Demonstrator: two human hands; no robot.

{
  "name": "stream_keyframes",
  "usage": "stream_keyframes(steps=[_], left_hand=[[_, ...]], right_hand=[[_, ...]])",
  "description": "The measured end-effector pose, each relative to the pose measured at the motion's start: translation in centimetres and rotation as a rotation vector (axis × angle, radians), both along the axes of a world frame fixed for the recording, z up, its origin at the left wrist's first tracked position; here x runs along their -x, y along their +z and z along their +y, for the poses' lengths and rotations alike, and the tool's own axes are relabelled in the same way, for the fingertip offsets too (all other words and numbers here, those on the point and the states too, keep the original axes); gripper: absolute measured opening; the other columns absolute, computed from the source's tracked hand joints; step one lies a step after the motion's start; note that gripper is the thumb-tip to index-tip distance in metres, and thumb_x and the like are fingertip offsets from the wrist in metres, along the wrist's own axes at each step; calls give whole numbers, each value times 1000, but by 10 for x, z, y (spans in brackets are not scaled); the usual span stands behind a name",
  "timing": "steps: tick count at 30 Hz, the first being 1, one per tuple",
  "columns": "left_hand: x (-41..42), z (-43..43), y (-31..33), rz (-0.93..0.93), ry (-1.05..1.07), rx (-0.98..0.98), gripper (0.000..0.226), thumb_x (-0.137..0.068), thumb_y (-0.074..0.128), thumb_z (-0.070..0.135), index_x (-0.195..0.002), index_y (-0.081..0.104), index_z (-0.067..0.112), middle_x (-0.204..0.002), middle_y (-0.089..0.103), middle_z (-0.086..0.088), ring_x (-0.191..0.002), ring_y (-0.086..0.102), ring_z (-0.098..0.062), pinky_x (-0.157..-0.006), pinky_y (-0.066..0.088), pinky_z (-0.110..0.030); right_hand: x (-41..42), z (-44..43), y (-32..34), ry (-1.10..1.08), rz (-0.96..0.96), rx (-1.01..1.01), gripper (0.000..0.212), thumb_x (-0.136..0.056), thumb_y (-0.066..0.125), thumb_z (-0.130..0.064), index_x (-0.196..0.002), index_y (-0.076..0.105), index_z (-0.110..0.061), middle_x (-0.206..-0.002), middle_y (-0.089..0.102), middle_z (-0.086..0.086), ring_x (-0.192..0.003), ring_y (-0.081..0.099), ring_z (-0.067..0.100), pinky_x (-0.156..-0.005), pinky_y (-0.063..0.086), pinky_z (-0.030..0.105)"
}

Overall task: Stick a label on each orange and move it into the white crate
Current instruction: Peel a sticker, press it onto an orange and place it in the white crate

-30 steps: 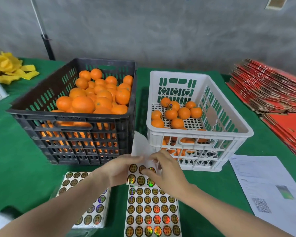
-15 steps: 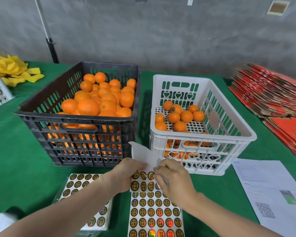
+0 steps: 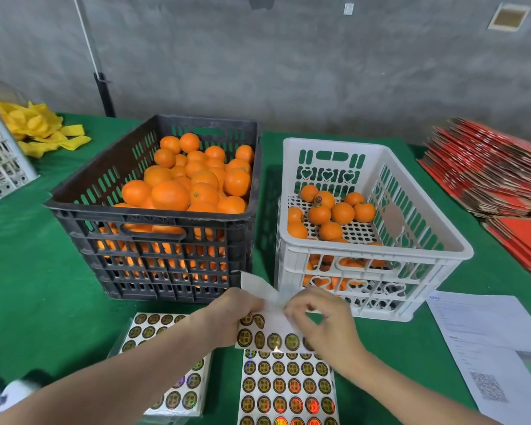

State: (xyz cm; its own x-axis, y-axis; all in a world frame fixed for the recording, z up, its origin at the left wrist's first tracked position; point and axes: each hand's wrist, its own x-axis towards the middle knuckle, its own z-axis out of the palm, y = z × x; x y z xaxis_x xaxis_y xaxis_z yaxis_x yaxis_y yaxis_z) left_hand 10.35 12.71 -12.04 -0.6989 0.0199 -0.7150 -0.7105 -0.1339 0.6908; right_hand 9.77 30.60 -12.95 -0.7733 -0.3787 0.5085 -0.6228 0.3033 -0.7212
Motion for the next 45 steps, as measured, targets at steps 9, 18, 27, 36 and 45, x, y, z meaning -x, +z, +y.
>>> stream_keyframes(steps=[9, 18, 27, 36, 45], left_hand=[[-8, -14, 5, 301, -499, 131, 21, -96, 55, 20, -112, 62, 8, -106, 72, -12, -98, 69, -27, -81, 56, -30], [28, -111, 120, 1054, -31, 930, 22, -84, 70, 32, -68, 64, 18, -64, 67, 5, -54, 60, -6, -54, 44, -11], [106, -180, 105, 419, -297, 1086, 73, -71, 84, 27, -135, 51, 16, -140, 47, -11, -119, 50, -28, -95, 44, -39], [66, -147, 159, 701, 4, -4, 84, -49, 79, 26, -129, 55, 21, -125, 60, -14, -90, 70, -23, -59, 58, -29], [39, -46, 156, 555, 56, -400, 37, -93, 48, 37, -126, 52, 22, -130, 57, -14, -104, 66, -31, -66, 59, -40]], right_hand=[[39, -6, 25, 186, -393, -234, 70, -86, 65, -6, -136, 26, -37, -84, 51, -3, -79, 51, 7, -75, 41, 26], [42, -10, -23, 218, -345, -644, 80, -91, 58, -12, -149, 5, -28, -92, 55, 1, -83, 53, 7, -81, 42, 22], [34, -4, 1, 61, -97, -392, 64, -89, 59, -9, -122, 26, -52, -115, 57, -13, -108, 50, -5, -92, 42, 18], [17, -28, 89, 58, -137, 197, 6, -85, 61, -28, -87, 66, -25, -80, 61, -6, -77, 56, 12, -66, 46, 24], [25, -44, 143, 89, -254, 327, 21, -88, 60, -4, -74, 64, -19, -109, 62, -1, -103, 56, 4, -79, 46, 11]])
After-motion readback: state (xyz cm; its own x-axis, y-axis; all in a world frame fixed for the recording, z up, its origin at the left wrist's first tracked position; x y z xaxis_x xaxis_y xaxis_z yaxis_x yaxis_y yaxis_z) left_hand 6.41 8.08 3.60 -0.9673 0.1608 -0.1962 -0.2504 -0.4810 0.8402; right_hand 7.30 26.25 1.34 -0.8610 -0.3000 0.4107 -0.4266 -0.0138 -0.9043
